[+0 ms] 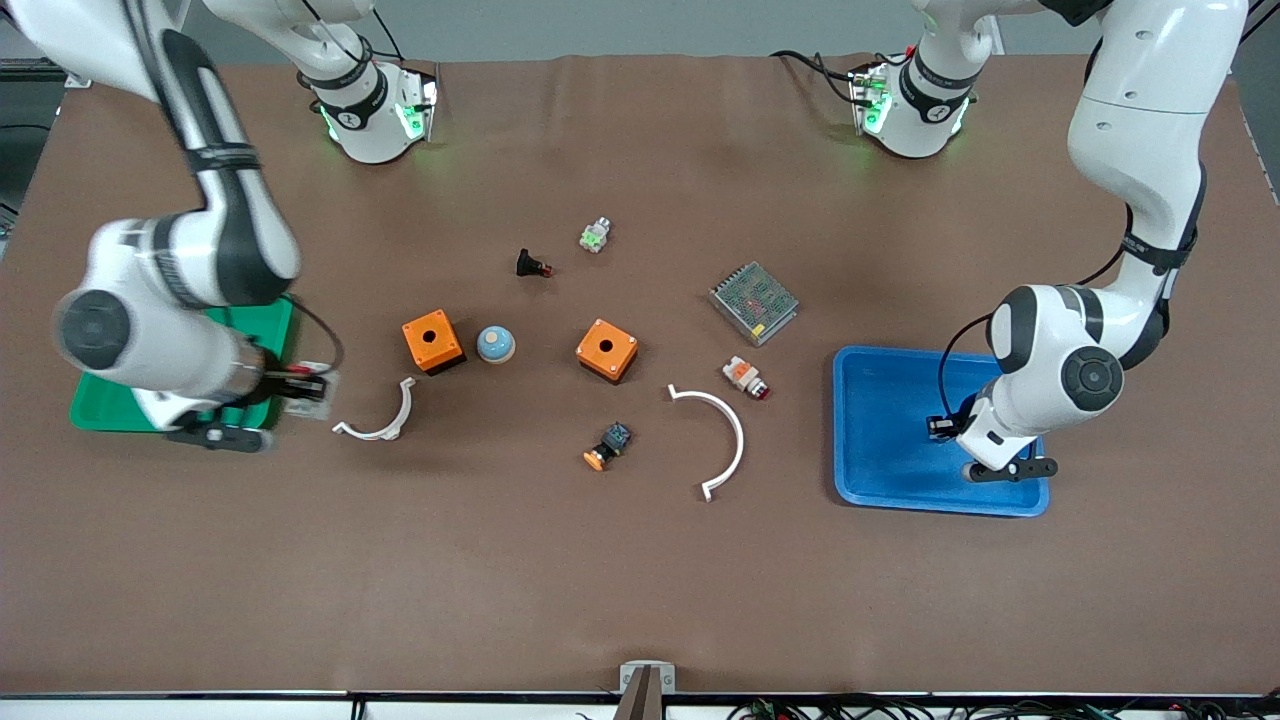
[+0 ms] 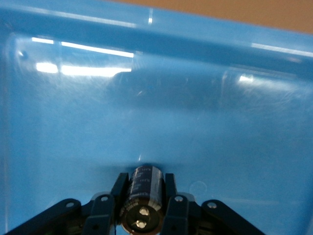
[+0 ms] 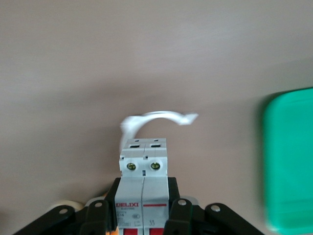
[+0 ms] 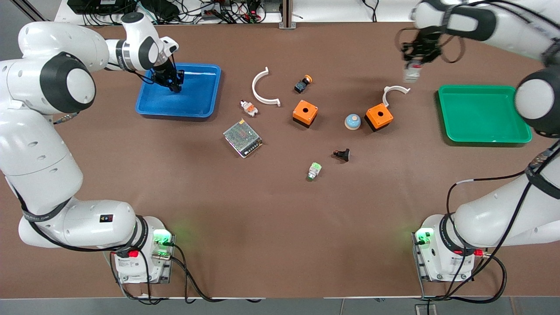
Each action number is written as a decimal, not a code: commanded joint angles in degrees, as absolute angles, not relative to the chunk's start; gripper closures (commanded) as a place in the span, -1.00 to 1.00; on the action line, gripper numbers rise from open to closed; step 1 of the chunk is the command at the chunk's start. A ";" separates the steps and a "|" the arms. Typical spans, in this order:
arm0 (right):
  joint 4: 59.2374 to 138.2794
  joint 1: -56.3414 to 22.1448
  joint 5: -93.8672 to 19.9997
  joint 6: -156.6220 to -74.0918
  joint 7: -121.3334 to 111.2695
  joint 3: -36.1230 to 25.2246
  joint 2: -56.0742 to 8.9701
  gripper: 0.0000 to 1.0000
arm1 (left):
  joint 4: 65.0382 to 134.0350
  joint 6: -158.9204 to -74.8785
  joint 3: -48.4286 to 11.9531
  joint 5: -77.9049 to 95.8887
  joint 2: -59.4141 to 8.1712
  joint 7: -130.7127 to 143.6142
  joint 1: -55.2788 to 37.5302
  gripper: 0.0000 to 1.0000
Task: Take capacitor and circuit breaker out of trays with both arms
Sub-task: 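Carry the breaker beside the orange box while the left gripper lifts the capacitor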
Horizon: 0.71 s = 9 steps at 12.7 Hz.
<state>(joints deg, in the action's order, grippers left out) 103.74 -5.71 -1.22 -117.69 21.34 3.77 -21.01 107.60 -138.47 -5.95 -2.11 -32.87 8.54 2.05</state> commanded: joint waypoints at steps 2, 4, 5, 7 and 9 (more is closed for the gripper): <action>94.94 -12.82 -3.87 -122.24 36.87 2.99 -33.02 0.97 | 108.11 -130.54 -10.00 -2.81 -24.02 11.58 1.85 0.97; 94.13 -15.46 -3.78 -126.45 40.51 2.90 -36.46 0.96 | 108.10 -126.31 -15.09 -2.90 -20.76 18.51 1.85 0.97; 94.22 -15.56 -3.78 -127.43 41.39 2.81 -37.08 0.91 | 108.28 -126.04 -17.55 -2.90 -20.05 22.72 1.85 0.97; 93.87 -15.47 -3.78 -127.36 44.28 2.90 -37.27 0.38 | 108.46 -126.04 -23.70 -2.99 -20.39 32.99 1.50 0.98; 92.03 -14.86 -3.78 -125.52 44.91 2.81 -36.83 -0.99 | 108.37 -126.12 -25.84 -3.08 -21.18 42.06 -2.61 0.99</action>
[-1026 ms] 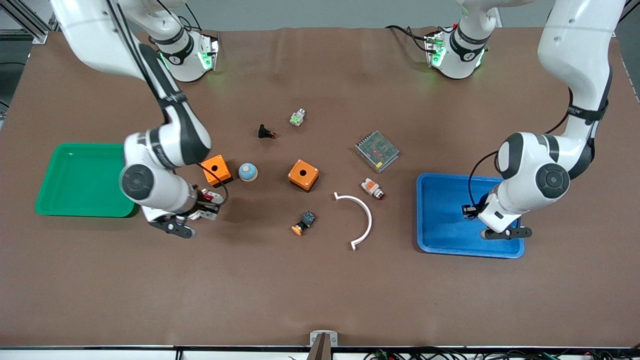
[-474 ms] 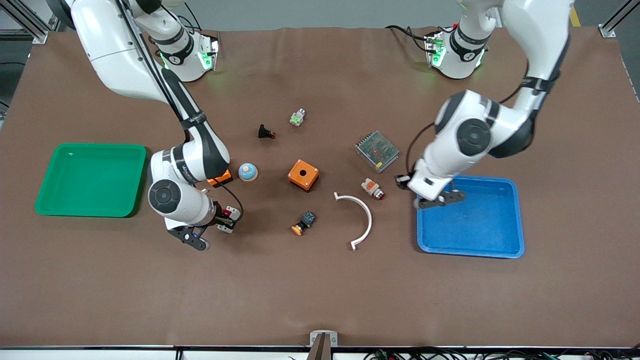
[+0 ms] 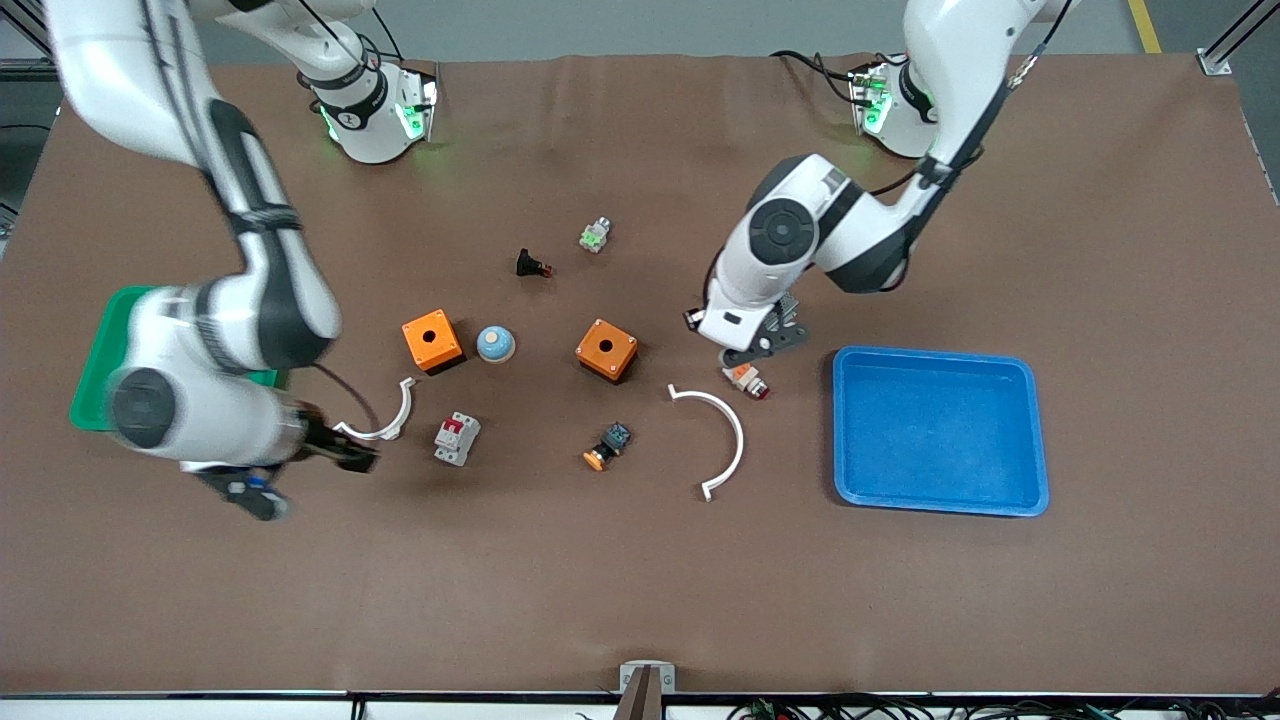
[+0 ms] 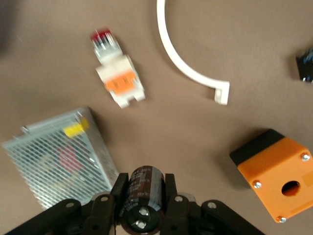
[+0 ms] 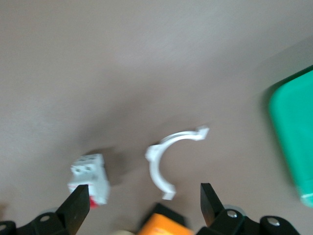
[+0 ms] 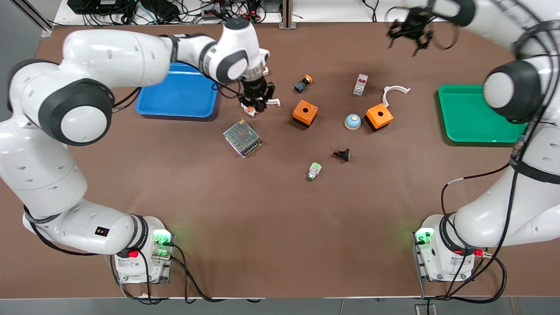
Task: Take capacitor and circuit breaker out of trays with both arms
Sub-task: 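Release the breaker and raise the right gripper while the left gripper carries the capacitor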
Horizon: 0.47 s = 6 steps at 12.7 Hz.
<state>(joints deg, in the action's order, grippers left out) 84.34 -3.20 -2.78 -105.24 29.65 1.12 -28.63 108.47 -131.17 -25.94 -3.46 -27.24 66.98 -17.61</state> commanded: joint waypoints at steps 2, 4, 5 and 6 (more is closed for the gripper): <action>85.96 0.18 -4.13 -96.97 11.71 -2.36 -19.53 -1.00 | 106.97 -136.22 -25.84 -10.62 -33.64 81.43 -22.05 0.97; 87.88 -0.09 -3.96 -95.36 11.42 -2.64 -13.39 -1.00 | 105.30 -136.58 -25.66 -10.90 -36.72 86.29 -24.69 0.92; 90.50 -0.09 -3.96 -95.97 11.43 -2.64 -9.88 -1.00 | 105.03 -136.67 -25.66 -11.33 -37.52 87.27 -24.78 0.84; 93.83 -0.17 -3.78 -97.11 11.34 -2.64 -5.84 -1.00 | 105.03 -136.67 -25.66 -11.51 -38.05 87.36 -24.87 0.75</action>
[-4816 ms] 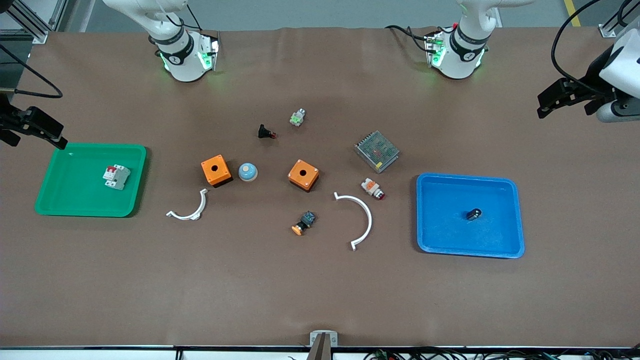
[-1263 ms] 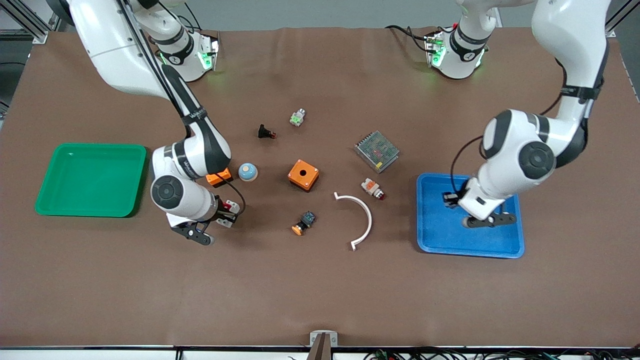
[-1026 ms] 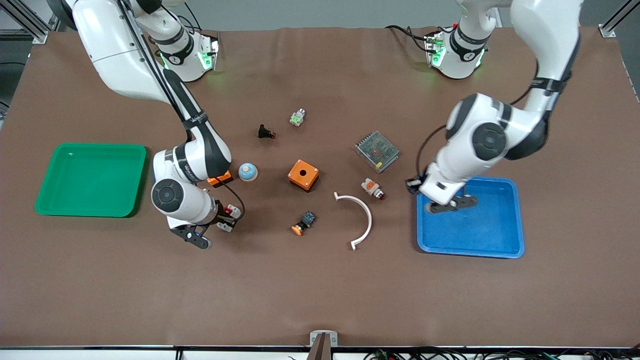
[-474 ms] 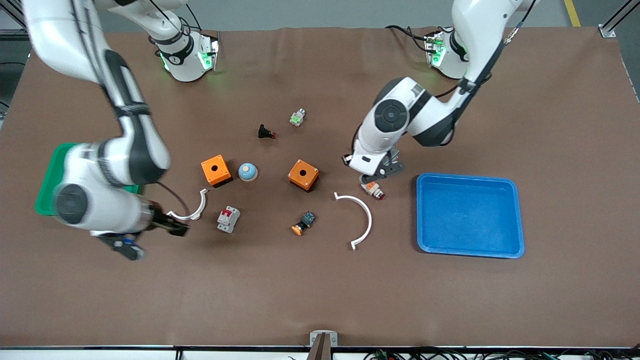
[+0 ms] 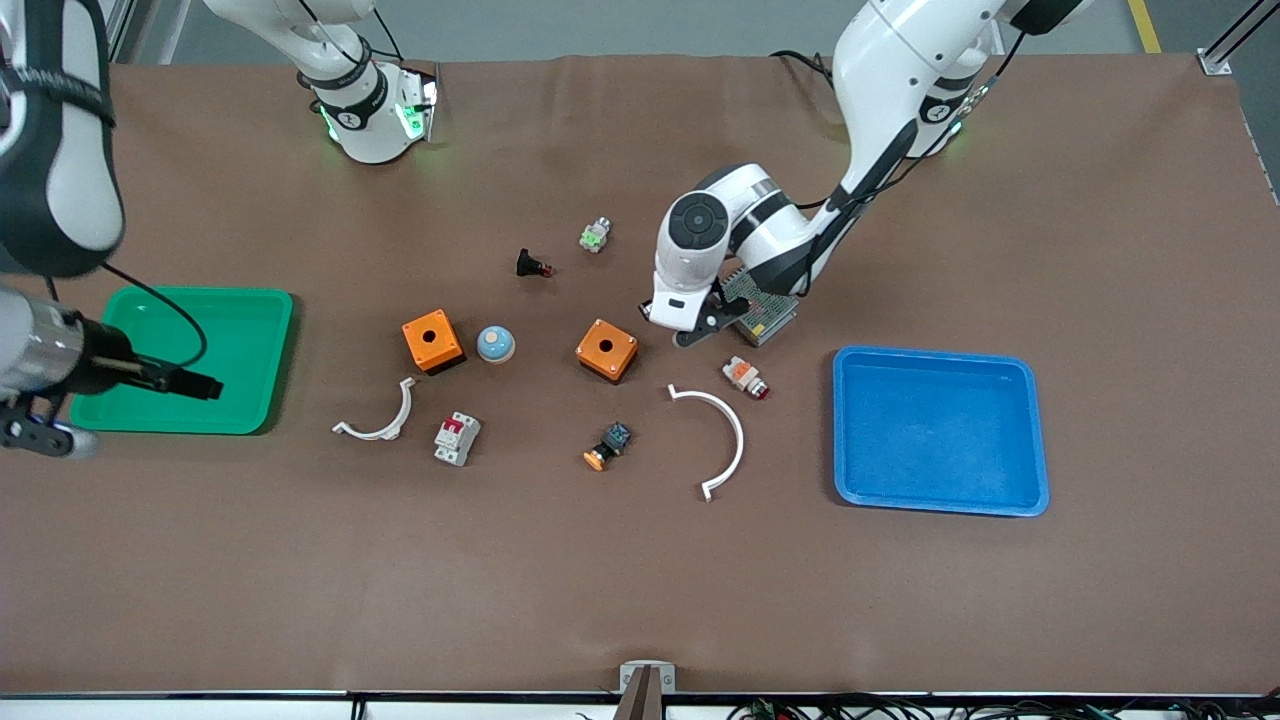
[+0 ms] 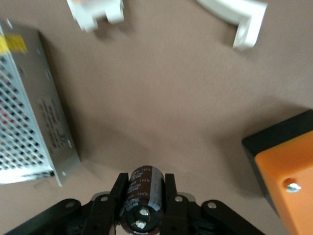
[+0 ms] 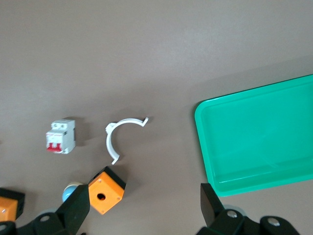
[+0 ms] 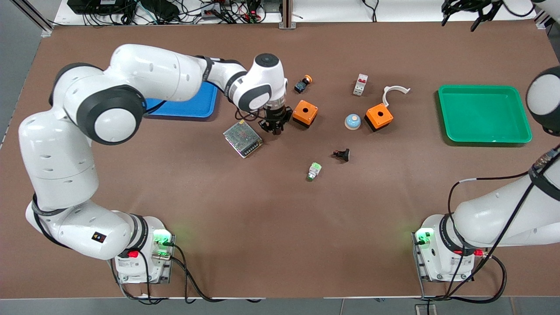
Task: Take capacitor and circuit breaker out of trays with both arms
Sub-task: 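Release the breaker and raise the right gripper while the left gripper carries the capacitor, then lower the capacitor beside the grey power supply and open the left gripper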
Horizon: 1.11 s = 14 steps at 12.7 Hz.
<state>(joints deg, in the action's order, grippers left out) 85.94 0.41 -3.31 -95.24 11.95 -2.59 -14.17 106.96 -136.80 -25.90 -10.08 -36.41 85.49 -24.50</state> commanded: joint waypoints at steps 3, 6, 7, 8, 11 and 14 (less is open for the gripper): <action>105.60 -0.44 -3.08 -103.25 11.08 -2.29 5.06 -1.00 | 105.03 -136.67 -25.66 -11.60 -39.11 87.36 -25.84 0.15; 107.68 -1.49 -1.50 -106.26 11.16 -2.20 7.04 -1.00 | 105.03 -136.15 -25.66 -11.60 -38.50 87.10 -25.40 -1.00; 104.45 -1.41 -1.49 -105.82 11.25 -2.20 6.07 -1.00 | 104.68 -135.97 -25.49 -11.60 -37.19 86.84 -24.79 -1.00; 100.50 -1.23 -1.58 -105.65 11.25 -2.37 4.24 -1.00 | 103.81 -135.62 -24.53 -11.78 -35.52 86.57 -24.00 -1.00; 88.63 -1.14 -1.32 -98.20 11.07 -2.64 -1.65 -1.00 | 98.11 -131.15 -22.68 -19.40 -31.12 82.47 -19.62 -0.99; 85.78 -1.05 -1.41 -92.64 10.99 -2.64 -3.17 -1.00 | 89.68 -121.42 -22.50 -19.60 -28.92 66.06 -13.65 -1.00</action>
